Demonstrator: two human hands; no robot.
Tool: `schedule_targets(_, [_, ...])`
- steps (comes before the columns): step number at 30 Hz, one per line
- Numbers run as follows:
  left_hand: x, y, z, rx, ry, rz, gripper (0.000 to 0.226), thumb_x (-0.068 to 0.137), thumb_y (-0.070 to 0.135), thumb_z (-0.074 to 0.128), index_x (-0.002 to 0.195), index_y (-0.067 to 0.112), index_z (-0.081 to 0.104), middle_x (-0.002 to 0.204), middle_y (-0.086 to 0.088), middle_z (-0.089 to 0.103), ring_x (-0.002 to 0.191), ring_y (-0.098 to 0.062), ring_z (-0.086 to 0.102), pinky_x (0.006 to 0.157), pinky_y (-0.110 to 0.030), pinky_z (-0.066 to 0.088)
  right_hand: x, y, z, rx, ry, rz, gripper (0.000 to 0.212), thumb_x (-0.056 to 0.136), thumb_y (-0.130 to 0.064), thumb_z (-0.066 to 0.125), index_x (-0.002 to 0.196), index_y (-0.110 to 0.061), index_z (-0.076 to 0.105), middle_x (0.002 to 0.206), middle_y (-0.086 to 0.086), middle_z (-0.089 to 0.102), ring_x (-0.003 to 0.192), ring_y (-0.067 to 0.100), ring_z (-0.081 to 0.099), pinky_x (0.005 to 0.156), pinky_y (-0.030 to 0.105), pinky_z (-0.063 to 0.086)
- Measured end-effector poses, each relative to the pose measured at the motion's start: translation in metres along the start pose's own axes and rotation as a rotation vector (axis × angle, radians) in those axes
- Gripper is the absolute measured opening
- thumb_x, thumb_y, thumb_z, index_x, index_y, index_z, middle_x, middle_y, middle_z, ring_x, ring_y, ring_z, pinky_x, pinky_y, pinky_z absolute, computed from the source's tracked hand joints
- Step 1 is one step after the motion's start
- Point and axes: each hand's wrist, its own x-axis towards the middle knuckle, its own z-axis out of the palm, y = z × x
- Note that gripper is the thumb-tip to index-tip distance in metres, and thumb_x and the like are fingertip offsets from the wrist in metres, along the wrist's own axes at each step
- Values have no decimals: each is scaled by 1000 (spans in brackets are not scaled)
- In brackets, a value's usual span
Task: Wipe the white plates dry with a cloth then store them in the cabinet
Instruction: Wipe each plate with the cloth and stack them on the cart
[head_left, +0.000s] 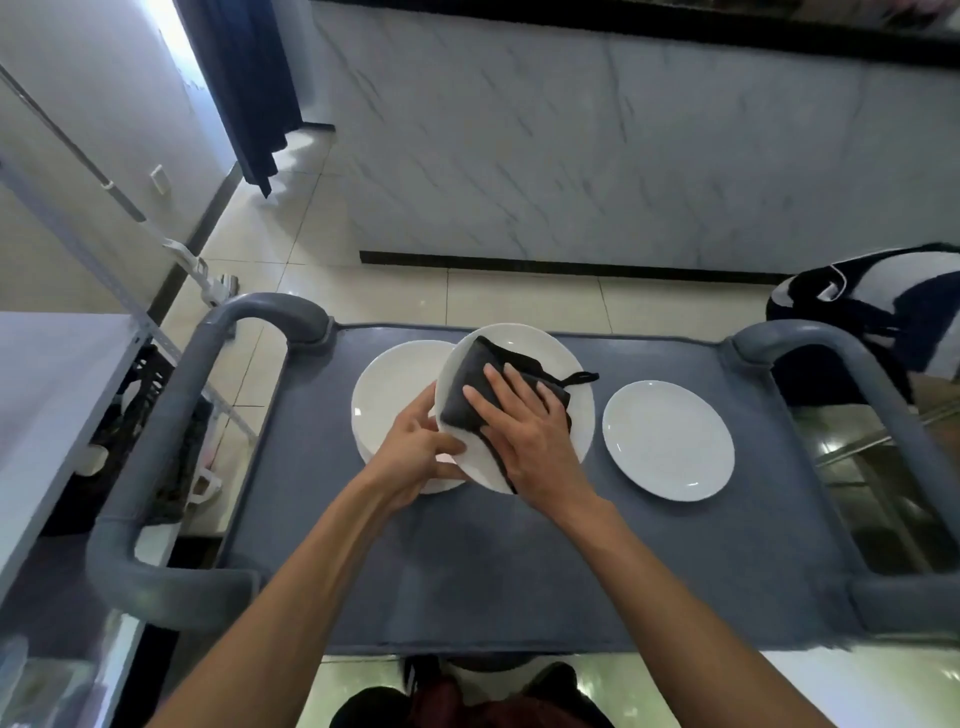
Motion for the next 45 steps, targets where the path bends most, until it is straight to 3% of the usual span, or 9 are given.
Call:
schedule_targets(7, [10, -4, 51, -29, -120, -16, 81, 83, -26, 45, 139, 31, 57, 123, -16, 69, 112, -34, 68, 74, -50, 61, -9, 24, -37, -119, 43, 95, 48, 104, -32, 36, 151, -28, 41, 162, 5, 30, 149, 26, 29, 113, 52, 29])
schedule_targets(14, [20, -11, 102, 42, -131, 1, 80, 79, -24, 46, 136, 31, 60, 125, -11, 69, 112, -36, 66, 71, -52, 59, -20, 69, -66, -193, 115, 302, 49, 104, -29, 39, 153, -28, 38, 163, 6, 28, 150, 26, 26, 114, 50, 28])
schedule_targets(19, [24, -14, 136, 54, -109, 0, 76, 78, -23, 46, 129, 30, 66, 108, -11, 70, 79, -21, 67, 67, -48, 59, -37, 106, -88, -189, 123, 427, 49, 102, -28, 41, 151, -29, 41, 162, 3, 29, 150, 24, 24, 114, 51, 26])
schedule_targets(23, [27, -19, 161, 46, -87, 11, 74, 79, -21, 48, 128, 31, 67, 115, -17, 63, 90, -35, 60, 76, -68, 56, -57, 133, -106, -236, 118, 464, 48, 101, -28, 41, 149, -28, 43, 161, 4, 32, 149, 25, 28, 114, 52, 28])
schedule_targets(27, [29, -21, 185, 17, -52, 14, 74, 80, -22, 47, 132, 28, 64, 108, -8, 68, 93, -31, 63, 69, -53, 60, -75, 150, -123, -286, 112, 466, 46, 102, -25, 48, 148, -26, 43, 161, 4, 31, 149, 25, 28, 114, 51, 28])
schedule_targets(32, [36, -21, 210, -1, -16, 34, 73, 79, -23, 48, 131, 26, 65, 103, -9, 65, 76, -23, 62, 74, -56, 60, -99, 158, -135, -288, 93, 466, 51, 101, -24, 50, 151, -25, 39, 162, 7, 30, 149, 27, 28, 114, 52, 29])
schedule_targets(37, [41, -27, 228, -23, 15, 68, 71, 80, -22, 48, 132, 25, 63, 121, -18, 67, 107, -39, 65, 82, -67, 56, -117, 154, -132, -235, 44, 486, 58, 101, -22, 47, 156, -26, 28, 165, 8, 22, 151, 28, 21, 116, 53, 27])
schedule_targets(41, [40, -36, 241, -51, 37, 83, 69, 81, -21, 48, 131, 23, 64, 121, -16, 68, 110, -38, 66, 81, -64, 57, -126, 141, -121, -163, 50, 501, 66, 99, -18, 53, 157, -23, 22, 166, 10, 16, 153, 30, 16, 114, 54, 28])
schedule_targets(45, [38, -41, 249, -54, 56, 91, 67, 82, -21, 47, 129, 23, 65, 117, -14, 70, 110, -39, 66, 84, -70, 54, -123, 131, -114, -30, 79, 548, 72, 97, -11, 54, 158, -24, 19, 167, 9, 11, 154, 29, 7, 115, 53, 22])
